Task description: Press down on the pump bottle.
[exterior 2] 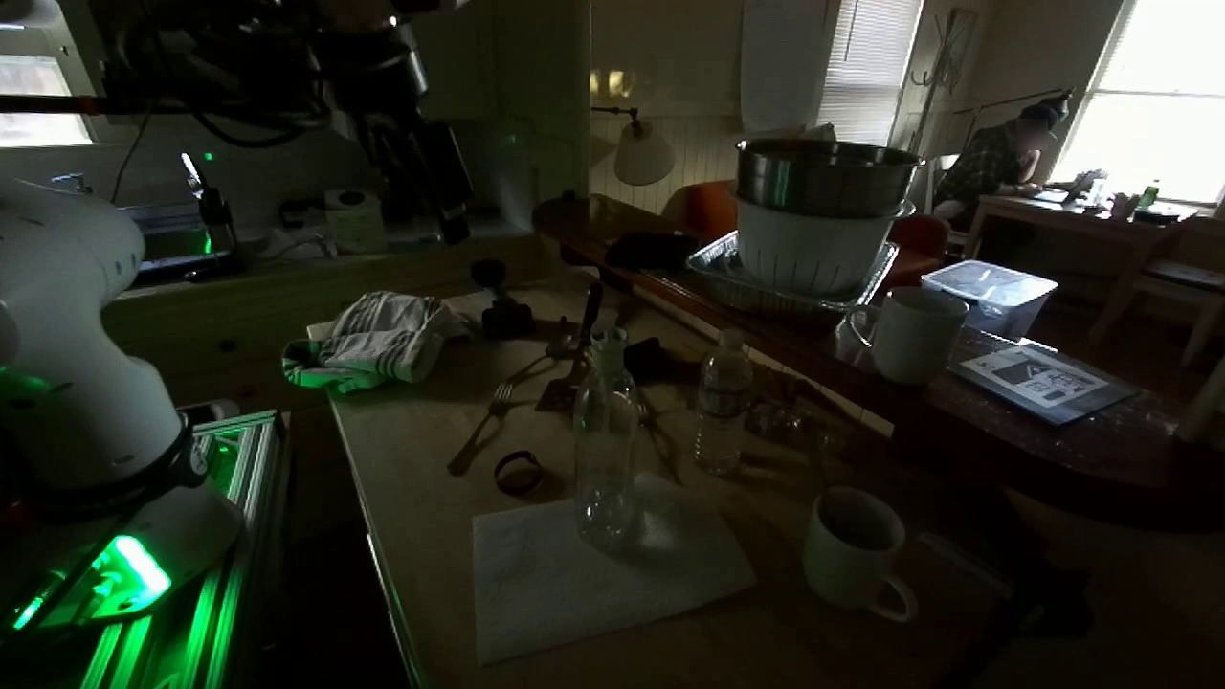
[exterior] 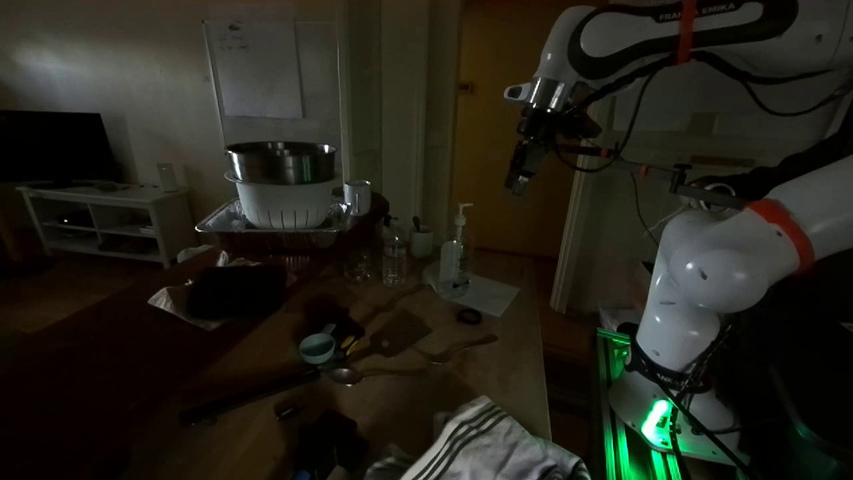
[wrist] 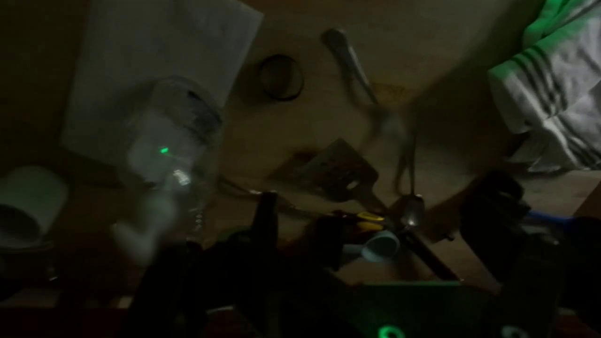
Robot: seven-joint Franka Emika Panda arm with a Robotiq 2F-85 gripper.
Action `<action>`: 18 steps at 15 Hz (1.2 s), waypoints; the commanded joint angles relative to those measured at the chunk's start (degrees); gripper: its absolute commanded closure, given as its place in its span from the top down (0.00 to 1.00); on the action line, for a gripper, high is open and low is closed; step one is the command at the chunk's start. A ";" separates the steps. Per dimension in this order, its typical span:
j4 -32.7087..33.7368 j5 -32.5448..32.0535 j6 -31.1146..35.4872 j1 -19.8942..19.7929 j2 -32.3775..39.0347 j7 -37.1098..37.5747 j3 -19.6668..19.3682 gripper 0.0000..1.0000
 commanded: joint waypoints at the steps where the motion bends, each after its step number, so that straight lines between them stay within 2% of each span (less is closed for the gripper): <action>1: 2.59 -5.84 5.46 -3.26 0.42 4.53 0.51 1.00; 2: 1.98 -3.95 2.84 -0.67 -0.45 2.51 -0.95 1.00; 7: 4.69 -5.24 5.45 -1.56 1.93 4.99 -1.55 1.00; 10: 7.80 -5.65 8.40 -2.76 4.31 6.18 -4.85 1.00; 11: 8.65 -5.28 10.32 -2.62 5.44 6.08 -5.94 0.80; 13: 11.71 -4.09 12.16 -1.57 8.36 5.82 -7.79 0.68; 14: 12.43 -3.73 13.29 -1.35 9.48 6.12 -8.15 0.58; 18: 14.70 -2.96 16.52 -0.38 15.11 9.04 -5.90 0.28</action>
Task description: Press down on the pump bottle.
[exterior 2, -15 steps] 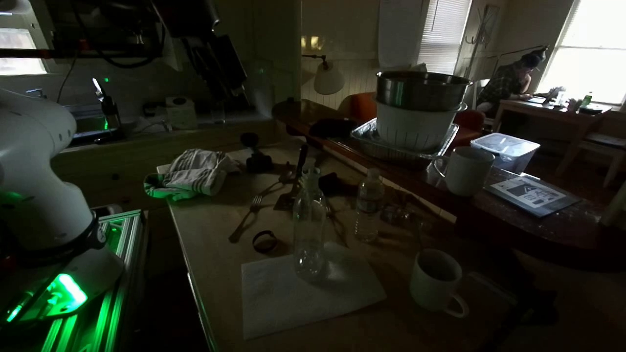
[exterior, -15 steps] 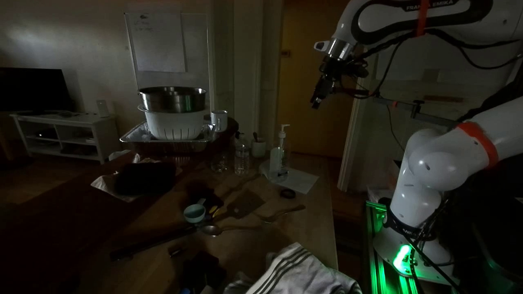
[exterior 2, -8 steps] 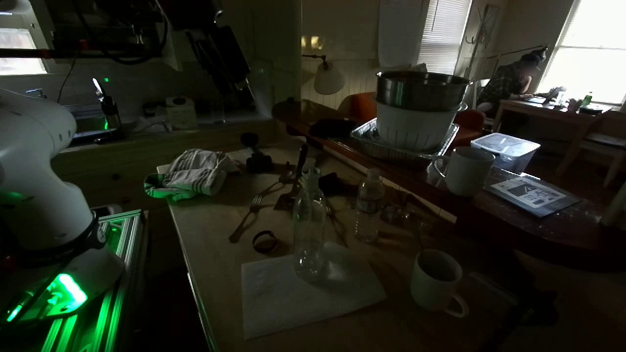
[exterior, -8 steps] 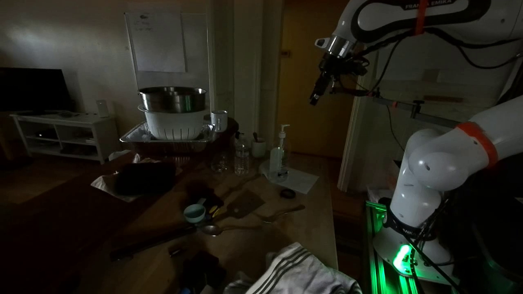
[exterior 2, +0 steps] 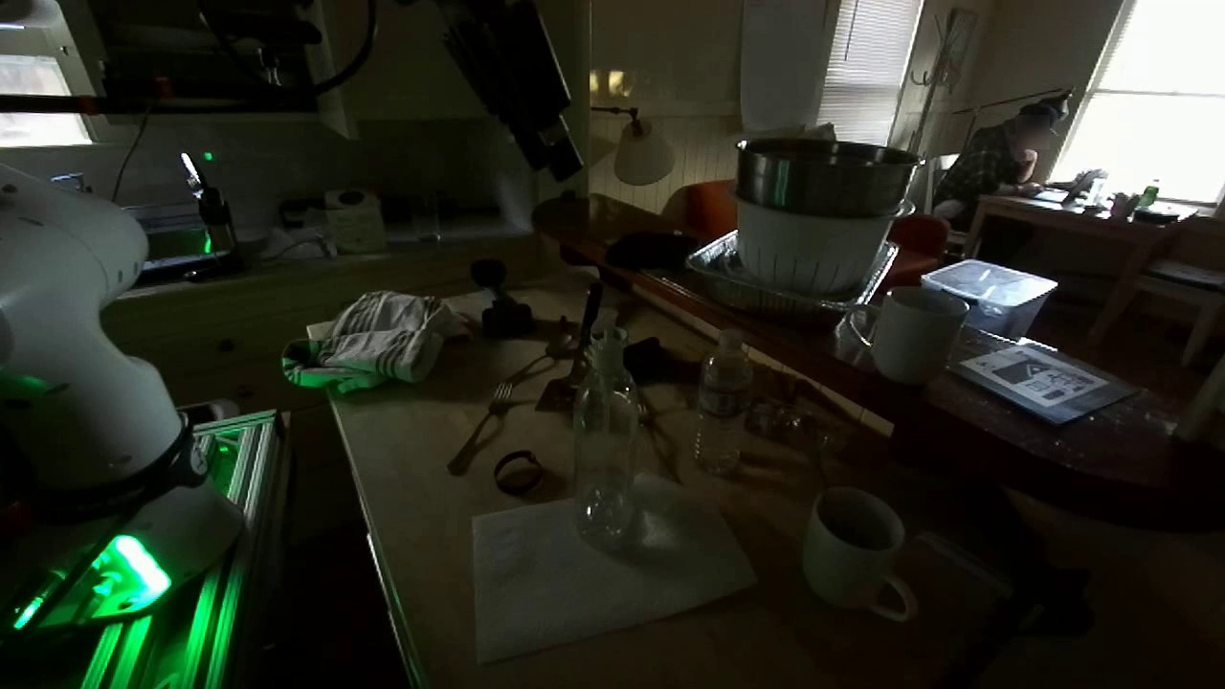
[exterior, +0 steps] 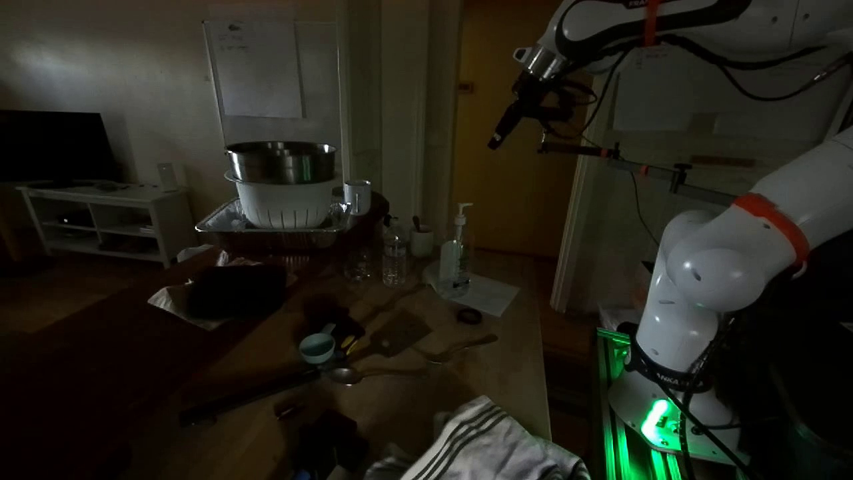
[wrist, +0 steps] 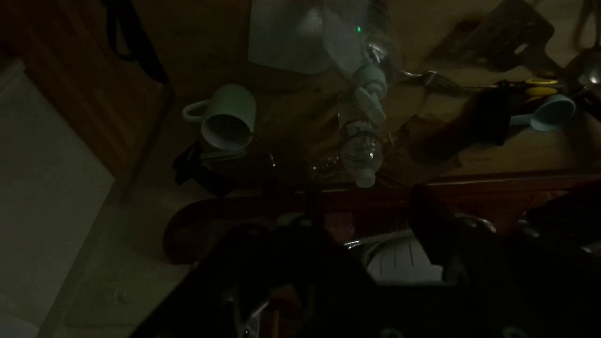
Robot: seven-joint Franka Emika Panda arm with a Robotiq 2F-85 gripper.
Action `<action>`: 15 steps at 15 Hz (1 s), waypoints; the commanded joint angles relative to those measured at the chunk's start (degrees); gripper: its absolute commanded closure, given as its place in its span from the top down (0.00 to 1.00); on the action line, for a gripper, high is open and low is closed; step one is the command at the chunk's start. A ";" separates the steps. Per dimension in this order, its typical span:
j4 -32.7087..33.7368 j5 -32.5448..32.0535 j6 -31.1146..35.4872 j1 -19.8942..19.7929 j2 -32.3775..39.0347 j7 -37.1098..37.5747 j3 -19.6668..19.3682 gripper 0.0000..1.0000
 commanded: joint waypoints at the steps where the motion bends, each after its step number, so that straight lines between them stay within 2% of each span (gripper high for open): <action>1: 2.70 1.41 2.03 1.44 6.71 3.42 2.06 0.19; 3: 3.59 2.58 1.26 2.58 9.68 3.04 2.39 0.04; 4: 3.59 2.82 1.23 2.46 10.60 3.40 2.89 0.00; 8: 2.57 3.67 1.15 0.56 11.89 5.71 3.78 0.00; 15: 1.22 3.75 -0.50 -0.38 14.64 6.67 4.33 0.00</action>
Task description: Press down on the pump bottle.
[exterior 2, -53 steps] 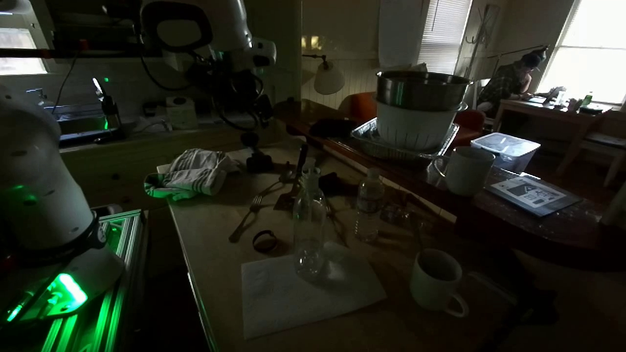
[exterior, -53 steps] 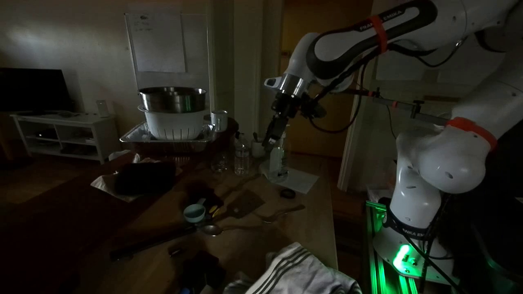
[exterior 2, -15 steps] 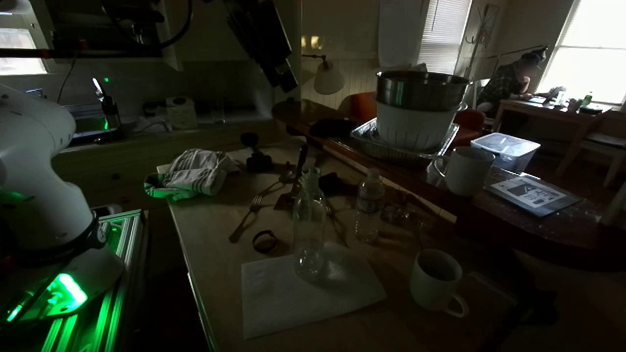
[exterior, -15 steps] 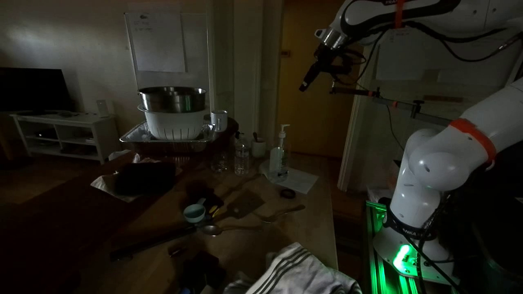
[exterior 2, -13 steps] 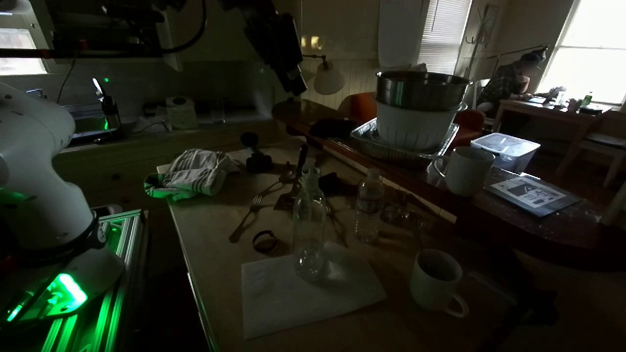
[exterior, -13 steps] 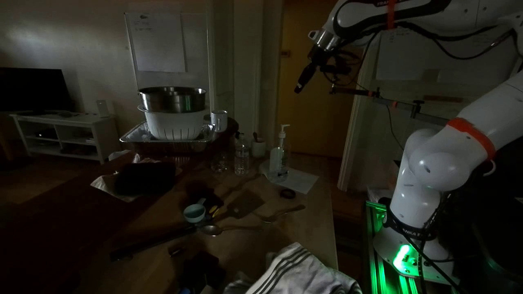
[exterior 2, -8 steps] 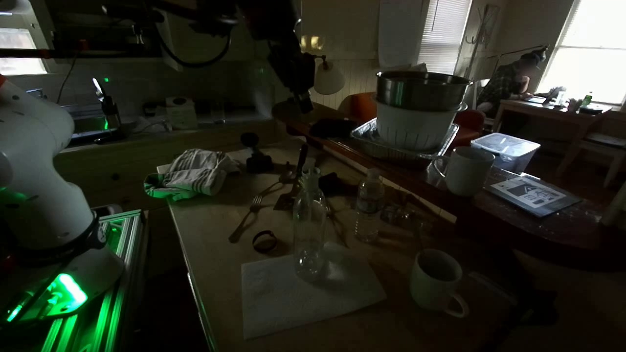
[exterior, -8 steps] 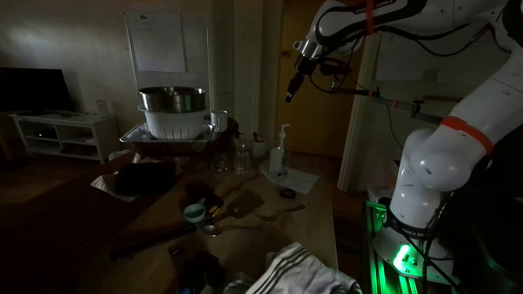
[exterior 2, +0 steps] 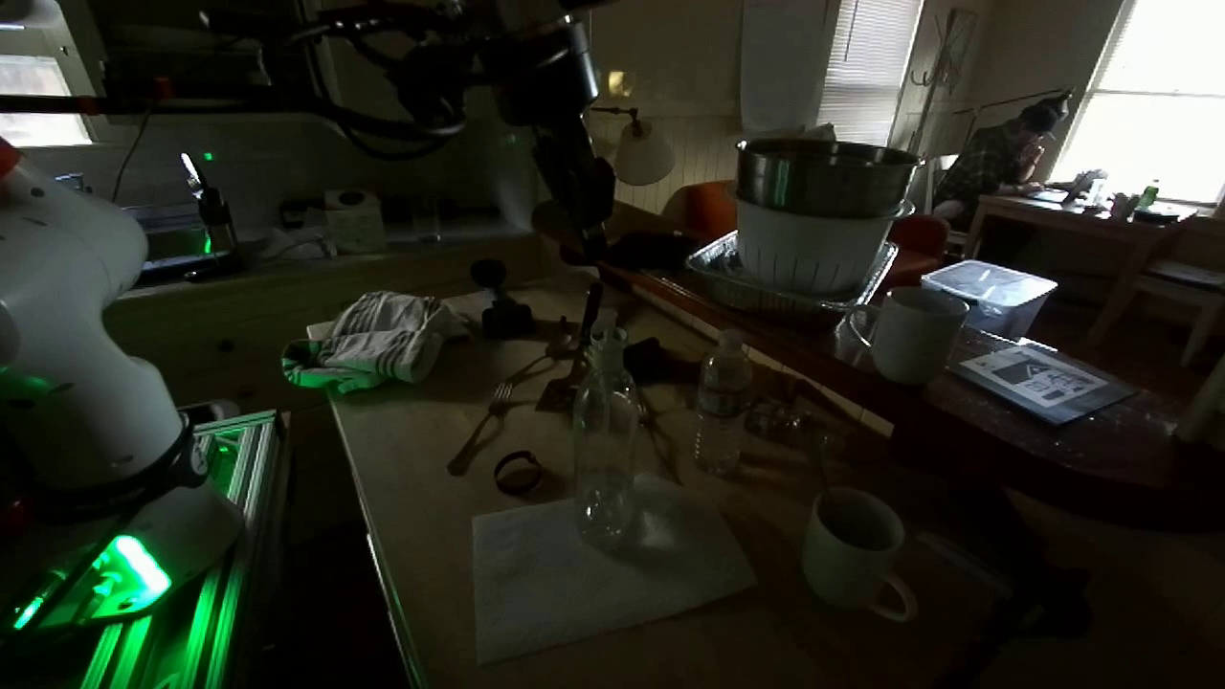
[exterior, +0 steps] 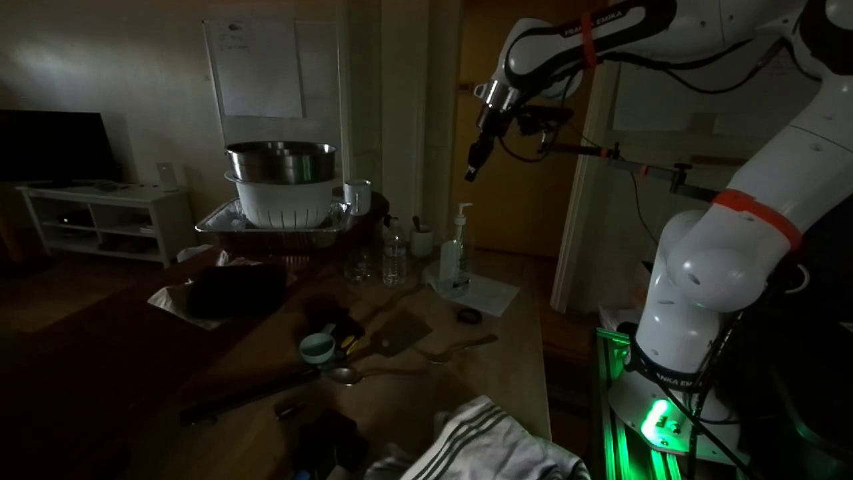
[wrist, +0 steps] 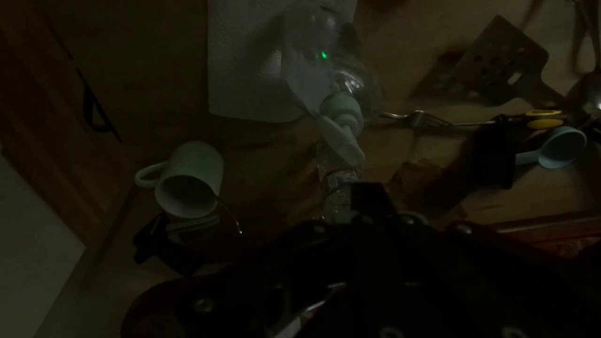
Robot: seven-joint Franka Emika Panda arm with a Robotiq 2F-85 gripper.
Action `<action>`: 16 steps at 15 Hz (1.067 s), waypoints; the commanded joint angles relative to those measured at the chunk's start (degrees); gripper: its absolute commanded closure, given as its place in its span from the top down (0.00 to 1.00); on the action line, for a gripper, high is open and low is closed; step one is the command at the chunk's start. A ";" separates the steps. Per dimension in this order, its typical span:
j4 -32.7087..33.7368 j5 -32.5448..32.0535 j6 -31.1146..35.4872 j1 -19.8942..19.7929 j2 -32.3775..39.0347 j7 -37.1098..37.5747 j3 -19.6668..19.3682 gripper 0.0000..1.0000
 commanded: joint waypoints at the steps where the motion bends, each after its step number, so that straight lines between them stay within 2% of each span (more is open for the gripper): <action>1: -0.24 1.08 -1.26 -1.11 1.92 0.80 0.52 0.00; 5: 0.20 0.94 -0.38 -1.35 4.01 0.31 0.57 0.00; 9: 1.03 1.48 -2.25 -0.75 4.50 -1.68 0.50 0.00; 10: 0.09 0.64 -0.23 -1.44 4.12 -0.39 0.98 0.01; 16: 0.42 0.53 1.08 -1.30 5.16 -0.43 1.49 0.00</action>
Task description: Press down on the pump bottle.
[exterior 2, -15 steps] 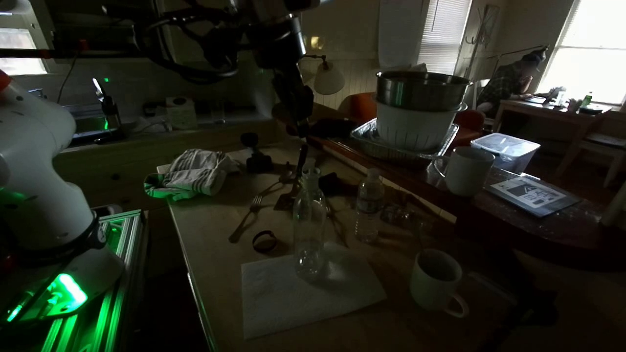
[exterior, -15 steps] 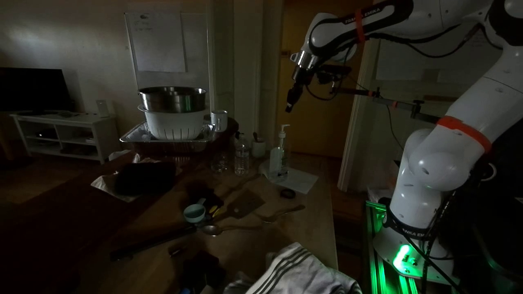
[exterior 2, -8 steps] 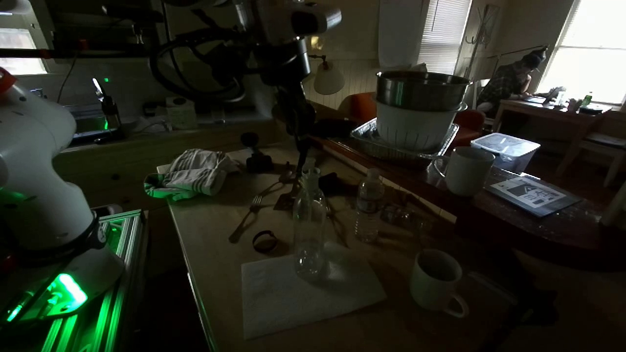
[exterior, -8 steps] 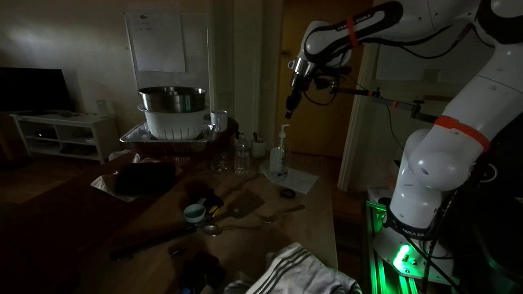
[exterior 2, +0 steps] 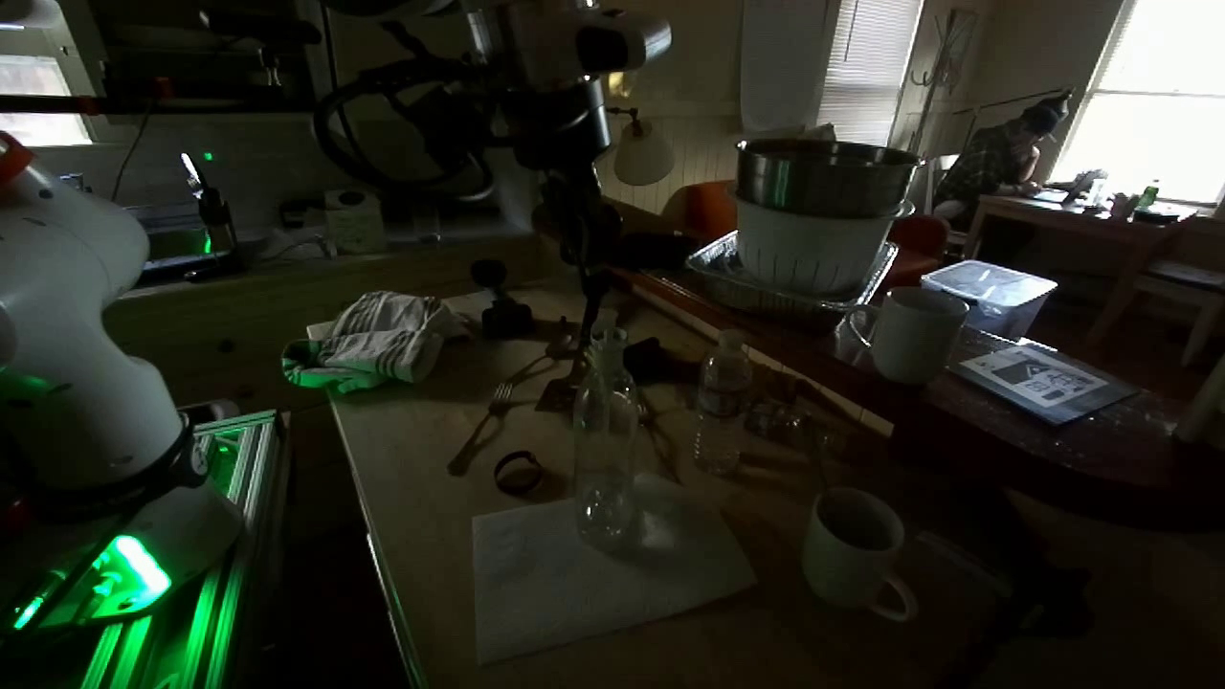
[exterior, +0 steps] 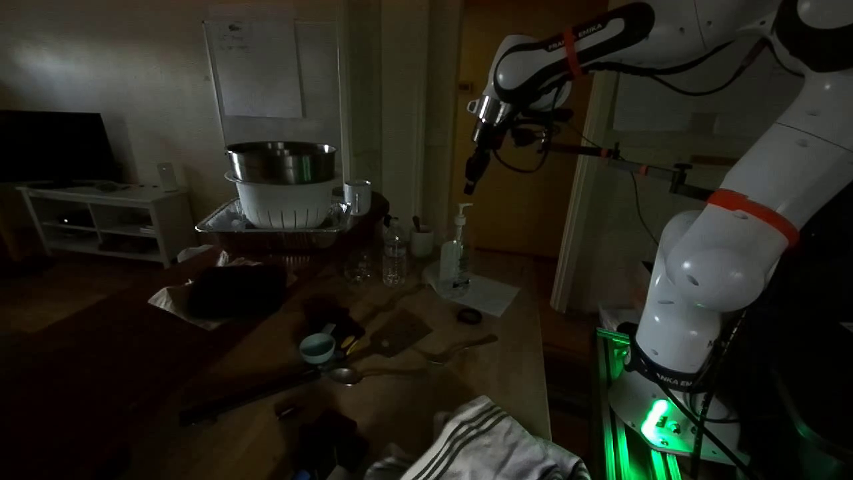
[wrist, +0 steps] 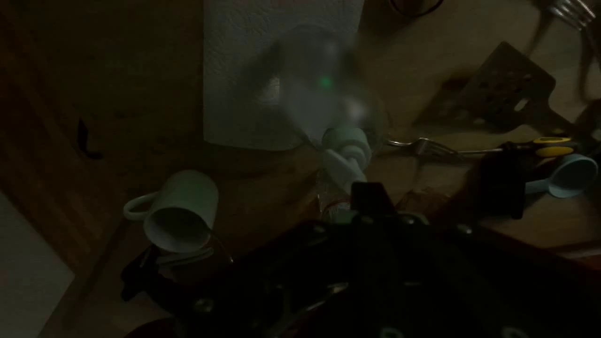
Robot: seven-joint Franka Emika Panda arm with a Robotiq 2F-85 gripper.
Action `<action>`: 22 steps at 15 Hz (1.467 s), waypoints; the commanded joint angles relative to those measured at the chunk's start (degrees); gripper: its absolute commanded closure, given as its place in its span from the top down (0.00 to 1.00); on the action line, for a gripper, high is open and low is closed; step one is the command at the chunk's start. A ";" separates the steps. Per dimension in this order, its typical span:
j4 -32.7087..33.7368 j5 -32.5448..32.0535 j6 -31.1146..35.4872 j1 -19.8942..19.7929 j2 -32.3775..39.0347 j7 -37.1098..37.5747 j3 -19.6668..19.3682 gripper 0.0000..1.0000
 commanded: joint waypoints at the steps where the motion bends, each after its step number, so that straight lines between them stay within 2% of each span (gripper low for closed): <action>1: 0.69 0.11 1.54 -0.75 1.69 0.49 1.21 0.00; 13: 2.51 0.27 2.48 -0.93 5.95 0.50 1.80 0.00; 22: 2.48 -0.68 2.55 -1.06 6.52 0.65 3.02 0.00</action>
